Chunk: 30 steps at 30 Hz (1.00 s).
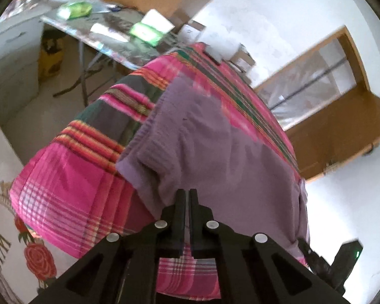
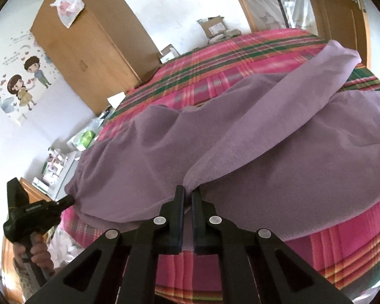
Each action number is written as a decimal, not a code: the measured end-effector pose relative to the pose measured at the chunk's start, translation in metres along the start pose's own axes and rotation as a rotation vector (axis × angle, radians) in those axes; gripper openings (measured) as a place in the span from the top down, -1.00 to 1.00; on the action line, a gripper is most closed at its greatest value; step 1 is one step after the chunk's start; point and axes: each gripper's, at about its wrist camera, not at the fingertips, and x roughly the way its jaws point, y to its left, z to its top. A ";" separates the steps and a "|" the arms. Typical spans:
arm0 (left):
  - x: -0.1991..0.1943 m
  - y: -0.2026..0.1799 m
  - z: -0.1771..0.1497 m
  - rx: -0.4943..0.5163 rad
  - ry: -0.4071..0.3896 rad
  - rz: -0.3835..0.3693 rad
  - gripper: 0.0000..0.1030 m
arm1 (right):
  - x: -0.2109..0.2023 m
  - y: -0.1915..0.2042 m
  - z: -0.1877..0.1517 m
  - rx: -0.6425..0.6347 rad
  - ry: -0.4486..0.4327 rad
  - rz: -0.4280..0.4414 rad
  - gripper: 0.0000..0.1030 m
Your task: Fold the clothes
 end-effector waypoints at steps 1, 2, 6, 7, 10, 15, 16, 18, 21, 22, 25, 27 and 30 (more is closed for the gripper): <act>0.001 0.001 0.000 -0.007 0.003 -0.002 0.86 | -0.001 -0.002 -0.002 0.001 0.004 0.000 0.91; 0.001 0.002 0.001 -0.014 0.005 -0.003 0.80 | 0.002 -0.004 -0.004 0.002 0.016 -0.008 0.91; -0.004 0.003 0.002 -0.043 -0.010 -0.026 0.47 | 0.012 -0.012 -0.012 0.020 0.054 -0.021 0.91; -0.005 0.003 0.003 -0.045 -0.017 -0.027 0.43 | 0.013 -0.012 -0.013 0.017 0.056 -0.022 0.91; -0.003 0.006 0.005 -0.069 -0.014 -0.021 0.44 | 0.015 -0.011 -0.013 0.010 0.055 -0.019 0.91; 0.001 0.005 0.005 -0.055 -0.027 0.053 1.00 | 0.009 -0.009 -0.011 0.000 0.032 -0.001 0.91; -0.002 0.005 0.005 -0.052 -0.040 0.048 1.00 | 0.006 -0.009 -0.010 0.000 0.023 0.005 0.91; -0.008 0.004 0.005 -0.053 -0.067 0.037 1.00 | 0.000 -0.006 -0.008 -0.010 -0.002 0.014 0.91; -0.021 0.000 0.005 -0.036 -0.117 0.045 1.00 | -0.008 -0.002 -0.006 -0.018 -0.028 0.021 0.91; -0.024 0.000 0.005 -0.029 -0.125 0.051 1.00 | -0.010 -0.001 -0.006 -0.020 -0.034 0.025 0.91; -0.026 0.003 0.005 -0.024 -0.128 0.079 1.00 | -0.011 -0.002 -0.010 -0.018 -0.017 0.027 0.91; -0.022 0.004 0.003 -0.022 -0.112 0.092 1.00 | -0.005 -0.007 -0.014 -0.007 0.010 0.016 0.91; -0.016 0.000 0.001 -0.002 -0.092 0.101 0.98 | 0.007 -0.012 -0.019 0.005 0.053 0.004 0.91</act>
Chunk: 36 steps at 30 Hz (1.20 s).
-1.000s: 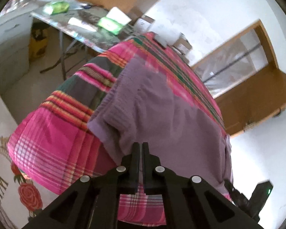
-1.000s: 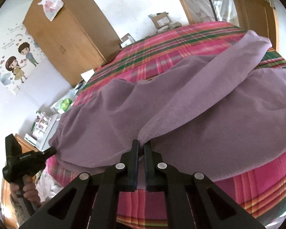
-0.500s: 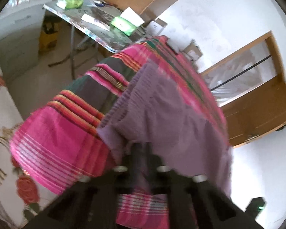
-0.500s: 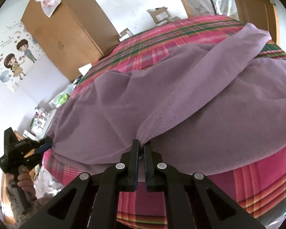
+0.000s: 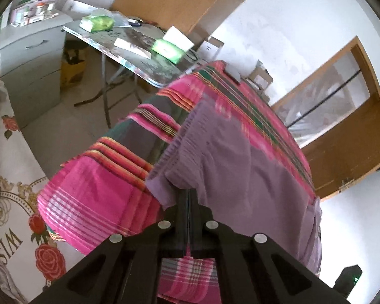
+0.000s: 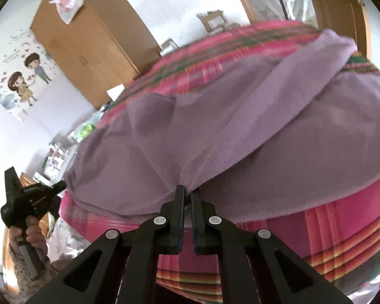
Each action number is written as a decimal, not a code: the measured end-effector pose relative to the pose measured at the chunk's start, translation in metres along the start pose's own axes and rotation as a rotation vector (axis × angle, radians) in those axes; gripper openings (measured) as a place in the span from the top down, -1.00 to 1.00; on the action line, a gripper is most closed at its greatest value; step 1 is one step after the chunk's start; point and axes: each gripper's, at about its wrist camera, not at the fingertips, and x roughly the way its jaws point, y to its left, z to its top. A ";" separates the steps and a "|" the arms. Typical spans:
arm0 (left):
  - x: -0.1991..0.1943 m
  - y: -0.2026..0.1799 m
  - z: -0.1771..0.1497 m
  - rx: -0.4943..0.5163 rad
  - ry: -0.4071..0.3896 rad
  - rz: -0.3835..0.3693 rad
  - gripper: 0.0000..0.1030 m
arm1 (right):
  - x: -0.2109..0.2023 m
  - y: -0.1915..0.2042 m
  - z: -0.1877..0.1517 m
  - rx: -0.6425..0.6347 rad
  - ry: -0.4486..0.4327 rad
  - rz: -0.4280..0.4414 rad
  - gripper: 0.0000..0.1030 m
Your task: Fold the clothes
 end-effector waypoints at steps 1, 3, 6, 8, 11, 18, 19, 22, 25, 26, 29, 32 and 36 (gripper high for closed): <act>0.000 -0.005 -0.001 0.023 0.001 0.004 0.98 | 0.004 -0.001 -0.001 -0.001 0.010 -0.007 0.91; 0.000 -0.015 -0.004 0.068 -0.005 0.013 0.98 | 0.008 -0.001 -0.001 -0.007 0.023 -0.012 0.90; 0.001 -0.036 -0.009 0.147 -0.010 0.004 0.93 | 0.008 -0.002 -0.001 -0.011 0.026 -0.004 0.85; 0.004 -0.052 -0.014 0.205 -0.004 -0.012 0.83 | 0.007 -0.004 0.000 -0.015 0.031 -0.001 0.84; 0.011 -0.077 -0.025 0.292 0.027 -0.060 0.75 | 0.001 -0.012 0.000 -0.010 0.028 0.007 0.73; 0.042 -0.151 -0.065 0.529 0.165 -0.179 0.55 | -0.033 -0.050 0.011 0.028 -0.056 -0.064 0.59; 0.047 -0.161 -0.073 0.568 0.187 -0.193 0.52 | -0.038 -0.057 0.015 0.033 -0.072 -0.085 0.59; 0.062 -0.190 -0.095 0.653 0.251 -0.225 0.52 | -0.055 -0.082 0.034 0.059 -0.123 -0.154 0.58; 0.072 -0.206 -0.106 0.687 0.284 -0.243 0.51 | -0.064 -0.108 0.053 0.096 -0.149 -0.193 0.57; 0.076 -0.210 -0.108 0.693 0.291 -0.246 0.51 | -0.066 -0.116 0.059 0.108 -0.153 -0.205 0.54; 0.084 -0.220 -0.113 0.702 0.316 -0.256 0.51 | -0.065 -0.136 0.076 0.142 -0.160 -0.223 0.49; 0.085 -0.227 -0.119 0.721 0.325 -0.279 0.48 | -0.053 -0.150 0.097 0.168 -0.136 -0.238 0.48; 0.088 -0.236 -0.125 0.744 0.336 -0.306 0.45 | -0.034 -0.148 0.121 0.146 -0.123 -0.229 0.44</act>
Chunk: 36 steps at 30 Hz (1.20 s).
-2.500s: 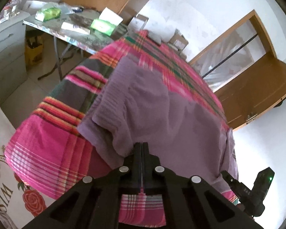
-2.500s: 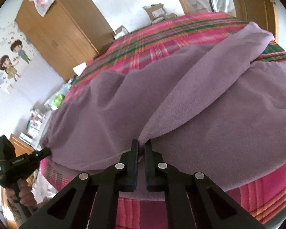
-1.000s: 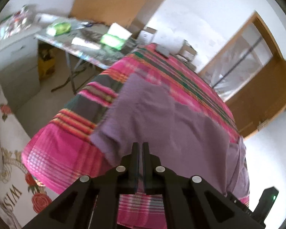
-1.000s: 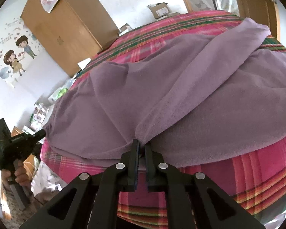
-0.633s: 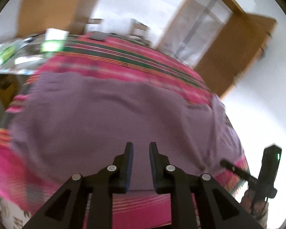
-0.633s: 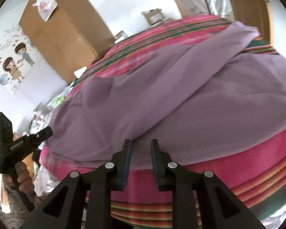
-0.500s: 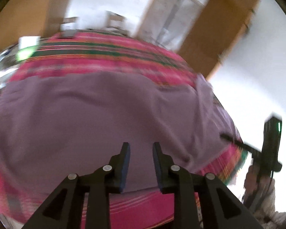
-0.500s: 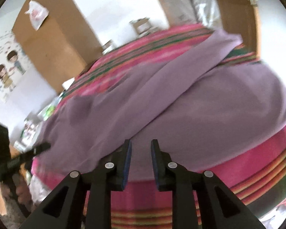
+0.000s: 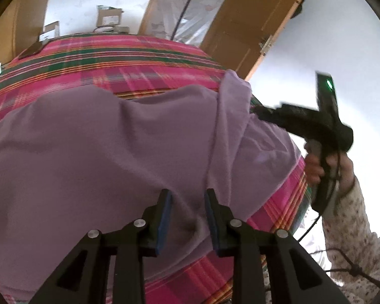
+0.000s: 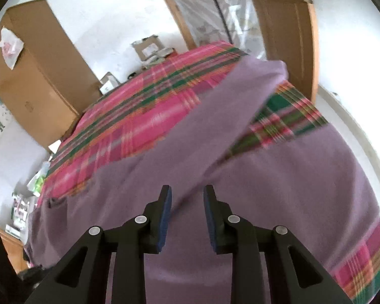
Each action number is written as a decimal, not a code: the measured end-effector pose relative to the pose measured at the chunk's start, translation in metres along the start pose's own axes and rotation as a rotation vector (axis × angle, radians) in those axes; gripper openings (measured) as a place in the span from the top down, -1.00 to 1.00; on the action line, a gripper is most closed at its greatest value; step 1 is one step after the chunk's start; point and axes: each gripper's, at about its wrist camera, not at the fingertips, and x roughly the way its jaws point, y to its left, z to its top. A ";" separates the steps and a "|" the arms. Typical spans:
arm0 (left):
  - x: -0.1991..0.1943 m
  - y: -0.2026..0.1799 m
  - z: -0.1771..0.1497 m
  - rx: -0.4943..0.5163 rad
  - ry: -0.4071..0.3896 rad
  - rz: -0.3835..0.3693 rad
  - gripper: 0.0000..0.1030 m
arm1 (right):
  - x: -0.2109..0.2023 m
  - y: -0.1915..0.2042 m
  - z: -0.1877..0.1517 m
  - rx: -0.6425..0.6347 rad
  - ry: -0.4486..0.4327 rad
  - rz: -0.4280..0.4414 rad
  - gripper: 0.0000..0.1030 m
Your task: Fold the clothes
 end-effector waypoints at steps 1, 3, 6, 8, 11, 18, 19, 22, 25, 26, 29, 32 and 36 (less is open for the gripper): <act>0.002 -0.002 0.001 0.005 0.002 -0.003 0.43 | 0.004 0.004 0.005 -0.013 0.005 0.002 0.39; 0.007 -0.006 0.003 0.013 0.011 -0.006 0.42 | 0.014 0.011 0.015 -0.039 0.010 0.009 0.32; 0.013 -0.012 0.006 0.033 0.022 -0.013 0.40 | 0.030 0.020 0.030 -0.057 0.020 0.002 0.30; 0.020 -0.015 0.008 0.038 0.042 -0.020 0.40 | 0.041 0.024 0.040 -0.060 0.022 -0.017 0.30; 0.026 -0.015 0.009 0.035 0.052 -0.024 0.40 | 0.056 0.028 0.054 -0.066 0.032 -0.052 0.29; 0.031 -0.011 0.011 0.021 0.057 -0.055 0.40 | 0.087 0.033 0.074 -0.094 0.075 -0.153 0.28; 0.031 -0.010 0.011 0.021 0.058 -0.057 0.40 | 0.092 0.032 0.077 -0.092 0.084 -0.167 0.28; 0.029 -0.011 0.012 0.029 0.059 -0.060 0.40 | 0.100 0.028 0.081 -0.079 0.104 -0.186 0.28; 0.028 -0.011 0.012 0.033 0.059 -0.066 0.40 | 0.106 0.026 0.086 -0.073 0.116 -0.202 0.28; 0.028 -0.011 0.012 0.033 0.058 -0.070 0.40 | 0.107 0.026 0.088 -0.075 0.115 -0.217 0.28; 0.026 -0.009 0.012 0.030 0.057 -0.082 0.40 | 0.112 0.025 0.089 -0.062 0.130 -0.236 0.29; 0.027 -0.007 0.014 0.027 0.057 -0.091 0.40 | 0.113 0.022 0.089 -0.057 0.129 -0.264 0.55; 0.028 -0.009 0.014 0.031 0.058 -0.092 0.40 | 0.110 0.018 0.089 -0.063 0.122 -0.289 0.82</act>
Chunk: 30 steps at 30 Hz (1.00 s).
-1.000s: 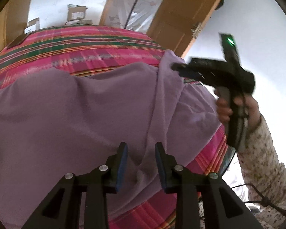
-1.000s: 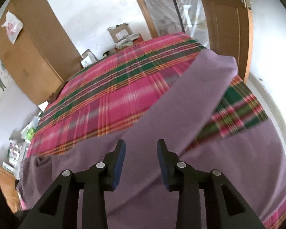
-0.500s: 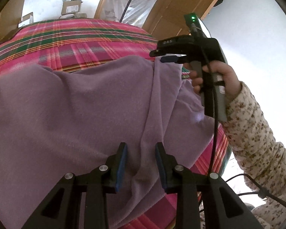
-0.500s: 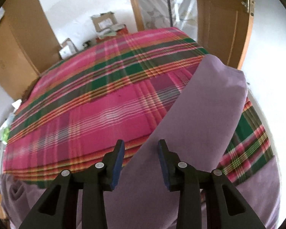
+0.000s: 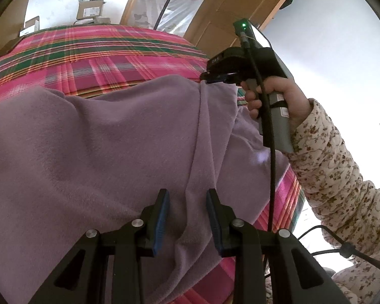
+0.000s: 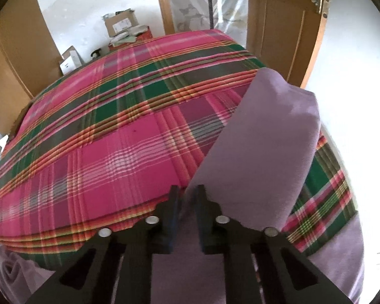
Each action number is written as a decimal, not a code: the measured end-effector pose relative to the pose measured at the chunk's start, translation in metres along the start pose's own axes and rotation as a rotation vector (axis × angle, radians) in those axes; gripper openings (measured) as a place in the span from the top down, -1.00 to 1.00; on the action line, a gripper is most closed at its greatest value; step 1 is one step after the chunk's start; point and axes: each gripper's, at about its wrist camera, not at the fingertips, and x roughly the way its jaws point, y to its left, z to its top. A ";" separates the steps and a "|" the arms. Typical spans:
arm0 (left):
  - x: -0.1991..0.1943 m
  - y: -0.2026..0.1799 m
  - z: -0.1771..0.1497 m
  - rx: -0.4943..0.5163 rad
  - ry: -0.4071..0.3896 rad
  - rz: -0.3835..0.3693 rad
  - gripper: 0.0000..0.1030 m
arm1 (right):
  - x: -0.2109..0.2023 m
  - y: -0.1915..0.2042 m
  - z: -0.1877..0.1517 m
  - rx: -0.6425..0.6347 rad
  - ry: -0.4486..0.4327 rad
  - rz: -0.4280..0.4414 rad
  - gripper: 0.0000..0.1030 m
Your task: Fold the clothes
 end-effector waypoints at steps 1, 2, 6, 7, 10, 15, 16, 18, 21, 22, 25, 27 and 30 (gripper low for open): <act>0.001 0.000 0.000 0.001 0.000 0.001 0.40 | -0.001 -0.003 -0.001 0.004 -0.003 0.004 0.86; 0.002 0.000 0.001 0.000 0.000 0.003 0.40 | -0.003 -0.005 -0.001 0.010 -0.008 0.009 0.88; 0.003 -0.001 0.002 0.001 0.002 0.014 0.40 | -0.012 -0.014 -0.005 0.022 -0.037 0.020 0.93; 0.003 -0.002 0.002 0.000 0.002 0.019 0.40 | -0.018 -0.017 -0.006 0.025 -0.049 0.020 0.94; 0.003 -0.006 0.003 0.007 0.002 0.040 0.40 | -0.031 -0.026 -0.010 0.035 -0.082 0.022 0.94; 0.005 -0.018 0.002 0.061 -0.006 0.111 0.40 | -0.050 -0.048 -0.022 0.071 -0.107 0.044 0.94; 0.006 -0.021 0.002 0.076 -0.008 0.131 0.40 | -0.052 -0.052 -0.025 0.079 -0.109 0.047 0.94; 0.008 -0.026 0.002 0.098 -0.009 0.160 0.40 | -0.058 -0.061 -0.032 0.097 -0.118 0.055 0.94; 0.008 -0.028 0.002 0.099 -0.008 0.181 0.40 | -0.067 -0.073 -0.041 0.116 -0.138 0.061 0.94; 0.008 -0.028 0.002 0.093 -0.008 0.182 0.40 | -0.070 -0.078 -0.045 0.121 -0.144 0.063 0.95; 0.010 -0.029 0.003 0.090 -0.010 0.192 0.40 | -0.077 -0.089 -0.055 0.137 -0.163 0.069 0.95; 0.011 -0.031 0.003 0.098 -0.013 0.203 0.40 | -0.079 -0.096 -0.061 0.145 -0.174 0.067 0.95; 0.015 -0.033 0.004 0.102 -0.015 0.213 0.40 | -0.080 -0.105 -0.064 0.158 -0.183 0.117 0.93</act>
